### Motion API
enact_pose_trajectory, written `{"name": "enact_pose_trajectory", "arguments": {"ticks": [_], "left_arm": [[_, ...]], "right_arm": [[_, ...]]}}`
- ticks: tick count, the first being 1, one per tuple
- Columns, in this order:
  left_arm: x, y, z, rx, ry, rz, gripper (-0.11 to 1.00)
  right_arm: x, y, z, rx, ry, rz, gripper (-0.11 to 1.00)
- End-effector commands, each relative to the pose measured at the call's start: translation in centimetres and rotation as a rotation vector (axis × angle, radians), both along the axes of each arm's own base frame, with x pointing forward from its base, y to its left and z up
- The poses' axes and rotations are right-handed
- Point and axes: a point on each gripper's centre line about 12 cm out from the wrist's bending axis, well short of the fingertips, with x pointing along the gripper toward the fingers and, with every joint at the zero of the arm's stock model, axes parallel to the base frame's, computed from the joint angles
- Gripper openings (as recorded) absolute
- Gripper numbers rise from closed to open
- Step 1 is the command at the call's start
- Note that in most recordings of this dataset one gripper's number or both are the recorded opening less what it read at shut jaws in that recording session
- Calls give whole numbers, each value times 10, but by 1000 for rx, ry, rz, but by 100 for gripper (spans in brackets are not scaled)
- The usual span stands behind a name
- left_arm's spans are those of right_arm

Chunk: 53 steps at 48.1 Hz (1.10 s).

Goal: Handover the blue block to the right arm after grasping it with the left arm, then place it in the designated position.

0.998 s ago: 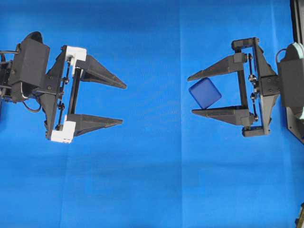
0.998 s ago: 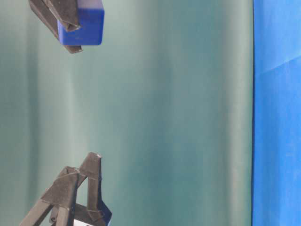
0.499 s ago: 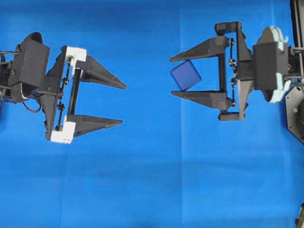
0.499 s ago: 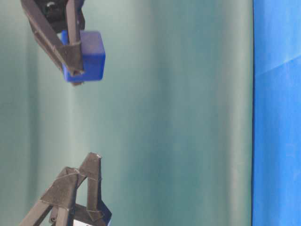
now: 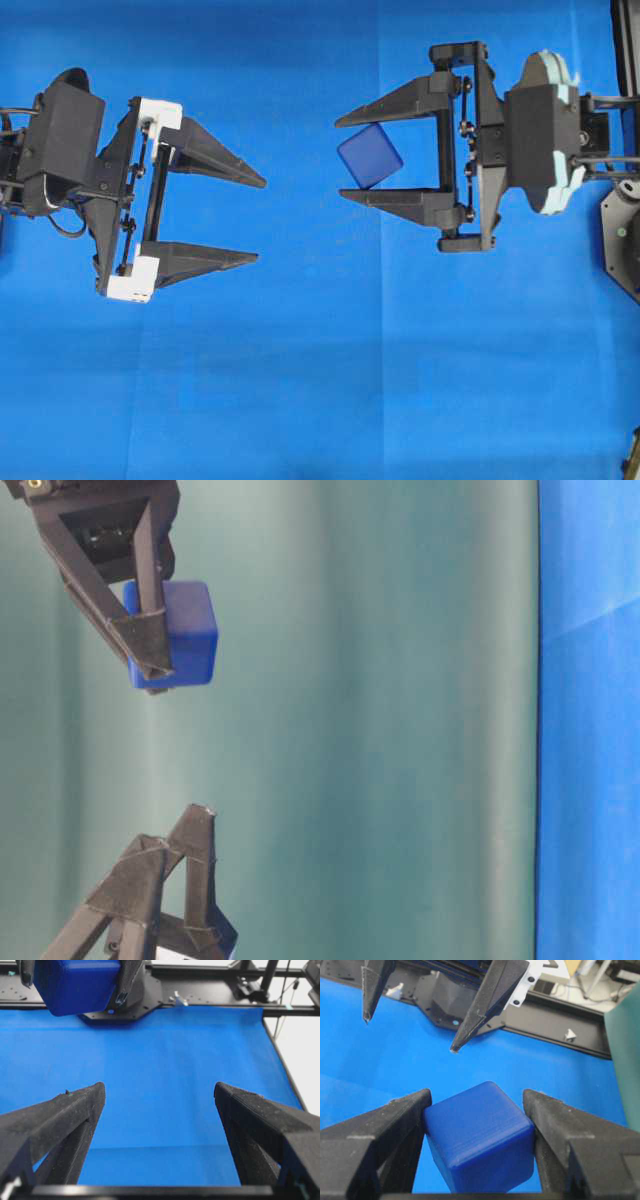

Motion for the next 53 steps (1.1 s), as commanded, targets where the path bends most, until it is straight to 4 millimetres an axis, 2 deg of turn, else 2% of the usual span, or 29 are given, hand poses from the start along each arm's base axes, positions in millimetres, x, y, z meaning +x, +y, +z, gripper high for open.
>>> {"name": "enact_pose_trajectory", "arguments": {"ticks": [1,39,53], "left_arm": [[-1,-1,12,-1,-35,-4,93],[-1,-1,11,1,-34,-4,93],[-5,-1,10,0,-32,-4,93]], "right_arm": [[2,1,16,-3,-46,4,47],[1,2,8,5,10,1,47],[-10,4,-20,19,185,-13,47]]}}
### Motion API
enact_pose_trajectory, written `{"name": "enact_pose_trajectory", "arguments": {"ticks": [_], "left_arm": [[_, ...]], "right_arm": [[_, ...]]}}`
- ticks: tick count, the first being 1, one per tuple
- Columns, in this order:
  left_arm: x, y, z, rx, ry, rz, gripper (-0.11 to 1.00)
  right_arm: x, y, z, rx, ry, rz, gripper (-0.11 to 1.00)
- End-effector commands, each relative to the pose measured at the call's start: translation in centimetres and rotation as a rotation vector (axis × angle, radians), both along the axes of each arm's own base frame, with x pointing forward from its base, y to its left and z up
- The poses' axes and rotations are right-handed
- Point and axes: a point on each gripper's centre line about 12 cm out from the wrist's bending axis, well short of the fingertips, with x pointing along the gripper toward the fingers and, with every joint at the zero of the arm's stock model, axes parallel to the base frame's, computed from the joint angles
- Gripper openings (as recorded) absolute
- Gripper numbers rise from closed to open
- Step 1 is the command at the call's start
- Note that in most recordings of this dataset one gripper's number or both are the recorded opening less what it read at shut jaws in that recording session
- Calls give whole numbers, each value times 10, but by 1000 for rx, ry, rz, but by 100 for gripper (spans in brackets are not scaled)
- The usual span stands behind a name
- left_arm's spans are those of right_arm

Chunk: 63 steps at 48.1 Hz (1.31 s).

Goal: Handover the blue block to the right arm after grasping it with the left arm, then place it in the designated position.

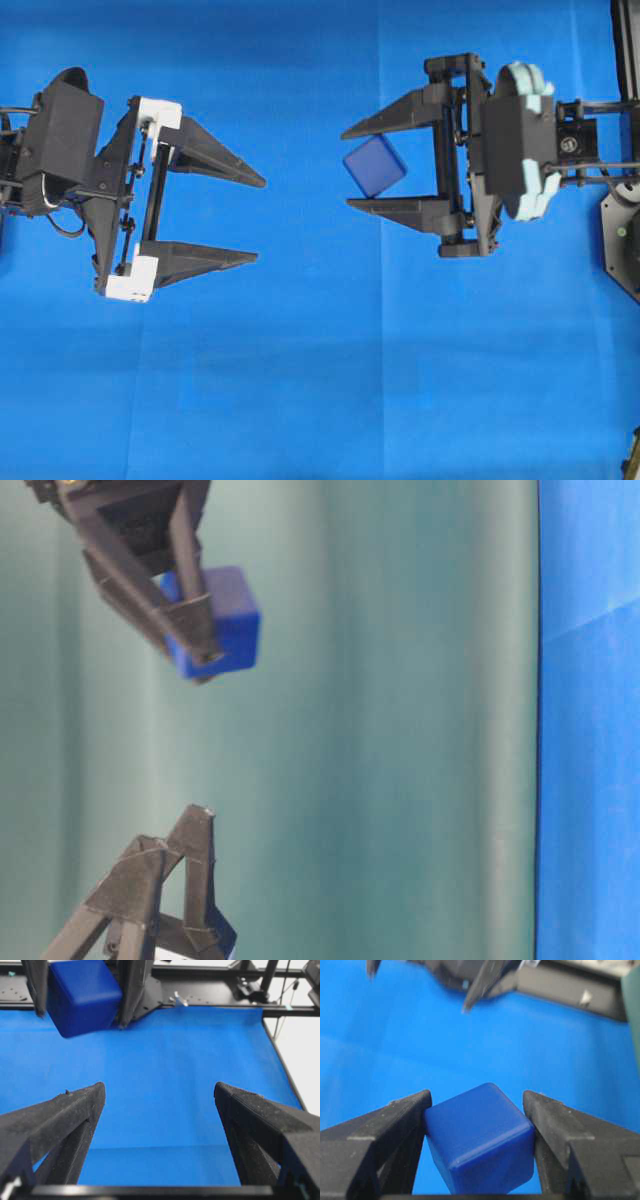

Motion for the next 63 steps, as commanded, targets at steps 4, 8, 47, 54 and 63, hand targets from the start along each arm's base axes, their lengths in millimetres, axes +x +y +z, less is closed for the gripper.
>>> {"name": "enact_pose_trajectory", "arguments": {"ticks": [4,8,47,54,63], "left_arm": [[-6,0,9,-3,-31,-3,93],[-10,0,9,-3,-34,-3,93],[-9,2,9,-3,-35,5,93],[-8,5,9,-3,-37,12,93],[-8,7,9,-2,-37,19,93]], "right_arm": [[-13,5,-5,26,56,0,47],[-18,8,-9,40,67,3,47],[3,14,-57,85,71,20,47],[5,14,-55,86,52,23,47],[13,15,-65,89,52,27,47]]}}
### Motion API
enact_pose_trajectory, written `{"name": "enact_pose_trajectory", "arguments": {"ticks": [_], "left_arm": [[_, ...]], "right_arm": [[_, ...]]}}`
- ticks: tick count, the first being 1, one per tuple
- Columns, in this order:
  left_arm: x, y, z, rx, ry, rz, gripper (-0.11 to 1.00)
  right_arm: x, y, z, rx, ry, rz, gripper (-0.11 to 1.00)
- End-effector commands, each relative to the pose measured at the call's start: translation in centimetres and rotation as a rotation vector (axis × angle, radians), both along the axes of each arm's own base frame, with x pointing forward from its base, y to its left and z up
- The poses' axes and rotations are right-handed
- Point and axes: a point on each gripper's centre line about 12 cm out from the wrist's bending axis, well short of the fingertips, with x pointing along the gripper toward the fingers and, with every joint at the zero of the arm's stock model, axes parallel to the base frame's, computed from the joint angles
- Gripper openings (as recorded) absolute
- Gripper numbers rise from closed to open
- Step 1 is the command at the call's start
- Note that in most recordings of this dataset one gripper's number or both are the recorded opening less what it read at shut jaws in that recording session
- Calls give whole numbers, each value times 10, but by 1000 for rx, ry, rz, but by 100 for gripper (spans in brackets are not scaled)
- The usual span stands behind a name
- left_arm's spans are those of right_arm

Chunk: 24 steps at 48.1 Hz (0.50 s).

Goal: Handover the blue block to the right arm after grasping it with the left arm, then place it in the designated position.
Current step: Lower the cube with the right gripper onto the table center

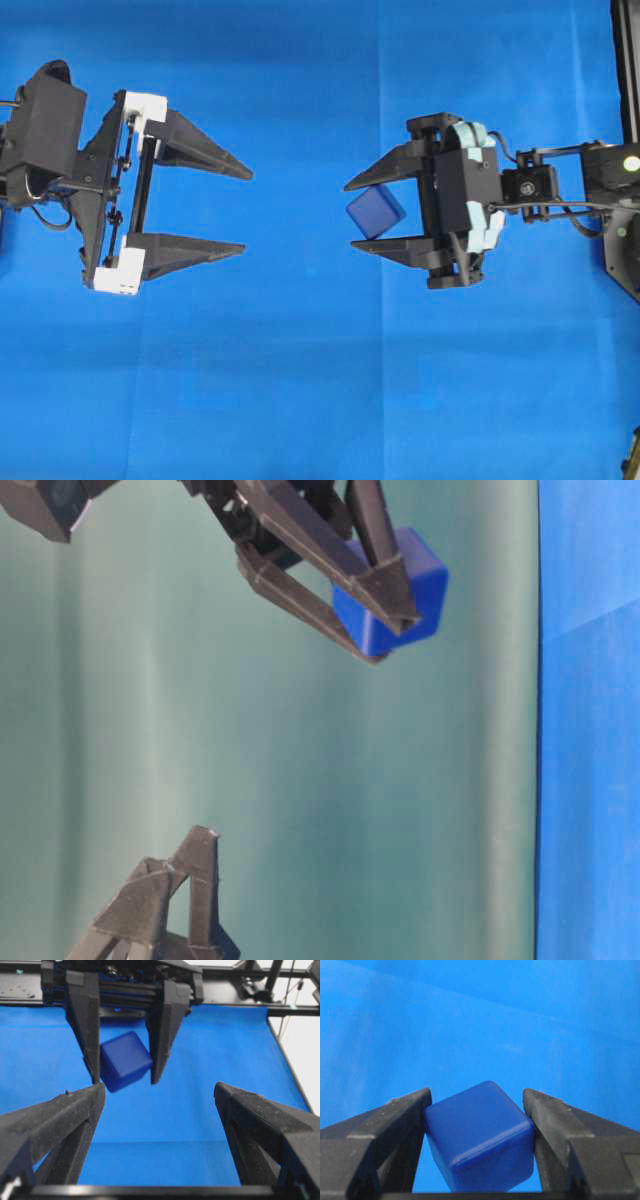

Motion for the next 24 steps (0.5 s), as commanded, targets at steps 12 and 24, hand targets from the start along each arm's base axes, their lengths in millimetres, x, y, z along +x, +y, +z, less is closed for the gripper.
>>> {"name": "enact_pose_trajectory", "arguments": {"ticks": [12,24], "left_arm": [[1,1,11,-1,-35,3,93],[1,1,11,-2,-38,4,93]], "right_arm": [[29,3,-26,29,-19,6,47],[50,0,-62,46,15,-6,47]]}}
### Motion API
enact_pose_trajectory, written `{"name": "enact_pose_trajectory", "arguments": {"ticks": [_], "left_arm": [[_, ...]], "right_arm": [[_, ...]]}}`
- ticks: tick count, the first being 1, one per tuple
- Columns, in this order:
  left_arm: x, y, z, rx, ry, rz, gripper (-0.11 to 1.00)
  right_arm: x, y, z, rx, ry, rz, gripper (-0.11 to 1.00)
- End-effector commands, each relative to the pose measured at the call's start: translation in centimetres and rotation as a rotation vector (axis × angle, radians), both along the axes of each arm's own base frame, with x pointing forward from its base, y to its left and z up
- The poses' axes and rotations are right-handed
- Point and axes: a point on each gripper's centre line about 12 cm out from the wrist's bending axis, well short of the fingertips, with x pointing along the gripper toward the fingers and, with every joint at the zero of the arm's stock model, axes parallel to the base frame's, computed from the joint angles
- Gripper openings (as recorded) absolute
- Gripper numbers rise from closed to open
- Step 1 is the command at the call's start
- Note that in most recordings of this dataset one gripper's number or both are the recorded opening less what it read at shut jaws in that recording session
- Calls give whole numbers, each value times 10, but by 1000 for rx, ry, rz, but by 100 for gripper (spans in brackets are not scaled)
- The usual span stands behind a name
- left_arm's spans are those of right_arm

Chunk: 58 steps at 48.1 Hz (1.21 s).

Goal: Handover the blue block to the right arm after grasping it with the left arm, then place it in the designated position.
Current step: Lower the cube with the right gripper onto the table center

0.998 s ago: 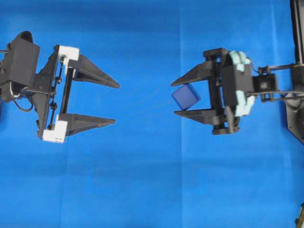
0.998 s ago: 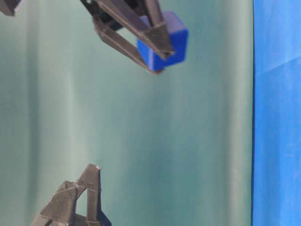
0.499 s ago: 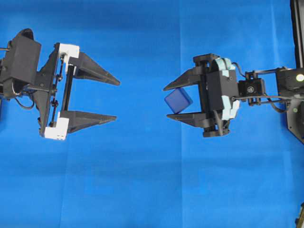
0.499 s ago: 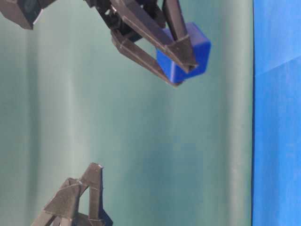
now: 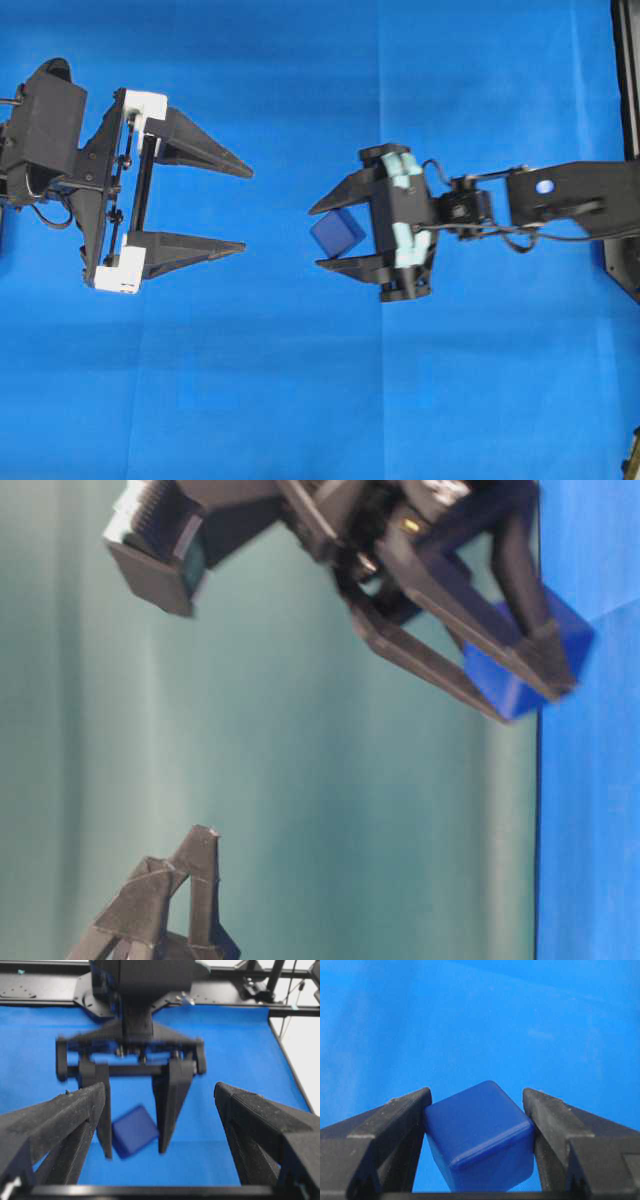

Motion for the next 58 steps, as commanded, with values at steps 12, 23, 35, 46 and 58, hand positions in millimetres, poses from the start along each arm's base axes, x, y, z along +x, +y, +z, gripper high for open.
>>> {"name": "enact_pose_trajectory", "arguments": {"ticks": [12,23,35,46,58], "left_arm": [[2,1,12,-3,-41,4,93],[3,5,12,-3,-43,15,93],[4,9,12,-1,-41,29,93],[4,12,12,-1,-43,38,93],[4,12,12,0,-42,37,93]], "right_arm": [[24,-10,-19,12,-25,-23,47],[36,-15,-39,17,-29,-33,47],[50,-16,-58,27,-12,-42,47],[54,-17,-63,28,-6,-44,47],[54,-17,-64,28,-1,-44,47]]}}
